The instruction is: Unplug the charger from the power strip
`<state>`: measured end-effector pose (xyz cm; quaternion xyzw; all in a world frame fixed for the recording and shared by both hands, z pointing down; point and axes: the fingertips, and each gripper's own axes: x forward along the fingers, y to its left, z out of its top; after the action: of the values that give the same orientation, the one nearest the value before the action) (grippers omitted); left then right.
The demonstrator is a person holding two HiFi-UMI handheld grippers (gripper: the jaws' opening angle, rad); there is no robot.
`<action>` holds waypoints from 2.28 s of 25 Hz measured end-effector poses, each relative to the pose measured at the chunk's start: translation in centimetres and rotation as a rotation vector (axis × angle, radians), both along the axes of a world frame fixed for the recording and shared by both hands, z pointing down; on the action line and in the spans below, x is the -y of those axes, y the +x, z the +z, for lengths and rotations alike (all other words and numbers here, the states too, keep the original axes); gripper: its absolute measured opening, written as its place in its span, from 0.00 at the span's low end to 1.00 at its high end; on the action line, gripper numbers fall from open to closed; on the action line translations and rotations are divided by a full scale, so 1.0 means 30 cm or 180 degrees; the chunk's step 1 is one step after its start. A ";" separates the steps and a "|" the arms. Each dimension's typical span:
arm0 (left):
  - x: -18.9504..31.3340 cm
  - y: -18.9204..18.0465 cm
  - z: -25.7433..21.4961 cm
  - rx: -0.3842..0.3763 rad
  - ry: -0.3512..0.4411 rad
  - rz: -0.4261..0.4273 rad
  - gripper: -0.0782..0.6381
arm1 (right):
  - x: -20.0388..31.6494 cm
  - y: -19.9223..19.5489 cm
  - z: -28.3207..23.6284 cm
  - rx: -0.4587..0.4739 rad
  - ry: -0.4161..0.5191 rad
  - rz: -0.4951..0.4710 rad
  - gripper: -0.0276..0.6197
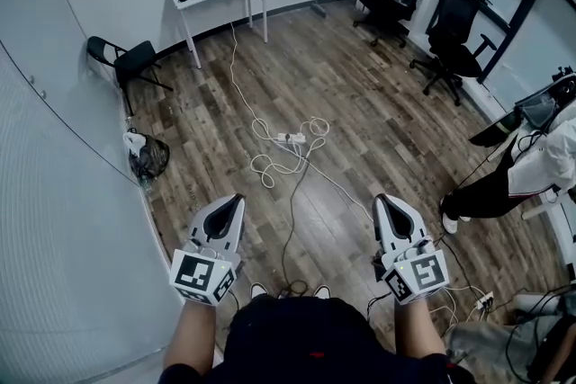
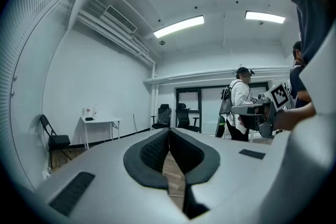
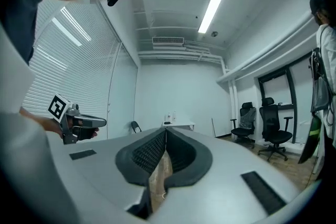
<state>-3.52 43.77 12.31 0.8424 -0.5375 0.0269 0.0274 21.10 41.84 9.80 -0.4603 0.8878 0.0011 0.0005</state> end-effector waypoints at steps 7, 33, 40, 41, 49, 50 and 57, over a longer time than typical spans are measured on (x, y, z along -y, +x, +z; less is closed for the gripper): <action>-0.034 -0.022 0.038 -0.0064 -0.0060 0.0032 0.14 | -0.028 -0.032 0.047 -0.0012 -0.0140 -0.0020 0.08; 0.086 -0.349 0.201 -0.0095 -0.0290 0.0240 0.14 | 0.104 -0.397 0.182 -0.0190 -0.0272 0.0069 0.08; 0.360 -0.226 0.225 -0.0073 -0.0396 0.0193 0.14 | 0.377 -0.273 0.237 -0.0078 -0.0371 0.0019 0.08; 0.408 -0.200 0.223 -0.0057 -0.0406 0.0203 0.14 | 0.424 -0.249 0.244 -0.0051 -0.0392 0.0011 0.08; 0.731 0.046 0.194 0.0031 -0.0366 0.0100 0.14 | 0.764 0.017 0.308 0.0106 -0.0530 -0.0097 0.08; 0.769 0.077 0.192 0.0012 -0.0364 0.0072 0.14 | 0.806 0.050 0.314 0.0108 -0.0549 -0.0123 0.08; 0.964 0.223 0.202 -0.0028 -0.0417 -0.0067 0.14 | 1.033 0.202 0.349 0.0065 -0.0638 -0.0249 0.08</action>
<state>3.17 14.85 18.38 0.8332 -0.5433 0.0579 0.0851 27.15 10.85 20.27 -0.4230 0.9006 -0.0924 -0.0365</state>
